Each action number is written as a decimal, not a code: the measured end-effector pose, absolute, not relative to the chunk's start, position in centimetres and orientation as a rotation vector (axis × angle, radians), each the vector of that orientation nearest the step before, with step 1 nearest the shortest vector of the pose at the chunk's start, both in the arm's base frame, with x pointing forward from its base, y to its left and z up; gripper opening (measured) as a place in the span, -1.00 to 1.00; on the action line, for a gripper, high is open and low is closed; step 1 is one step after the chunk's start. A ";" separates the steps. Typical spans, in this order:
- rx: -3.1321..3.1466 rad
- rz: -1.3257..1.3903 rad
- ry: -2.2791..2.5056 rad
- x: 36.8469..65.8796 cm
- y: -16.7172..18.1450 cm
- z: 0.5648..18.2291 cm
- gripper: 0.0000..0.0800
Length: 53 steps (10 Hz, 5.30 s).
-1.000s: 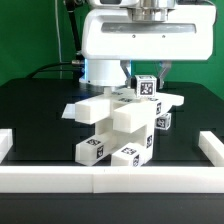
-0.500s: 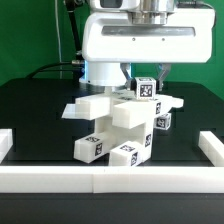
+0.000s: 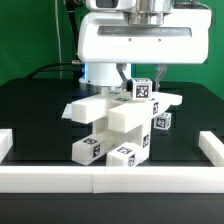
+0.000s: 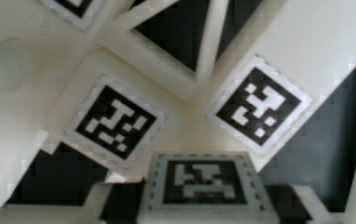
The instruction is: Assemble chair
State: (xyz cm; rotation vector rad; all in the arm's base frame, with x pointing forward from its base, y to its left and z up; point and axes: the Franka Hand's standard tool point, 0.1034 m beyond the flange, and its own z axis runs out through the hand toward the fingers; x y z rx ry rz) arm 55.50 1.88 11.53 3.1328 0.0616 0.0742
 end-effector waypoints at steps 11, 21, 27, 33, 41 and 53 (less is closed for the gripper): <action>3.125 0.105 0.075 55.9 1.2 11.6 -0.29; 3.058 0.107 -0.738 55.9 1.4 11.5 -0.29; 2.914 0.104 -1.216 55.9 1.6 11.5 -0.29; 3.017 0.106 -0.860 55.9 1.5 11.5 0.62; 3.110 0.101 0.098 56.0 1.1 11.5 0.62; 3.082 0.093 0.324 56.0 0.7 11.5 -0.30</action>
Offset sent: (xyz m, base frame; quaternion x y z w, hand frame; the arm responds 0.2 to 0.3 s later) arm 0.0000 0.0000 0.0000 0.0000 0.0000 0.0000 1.0000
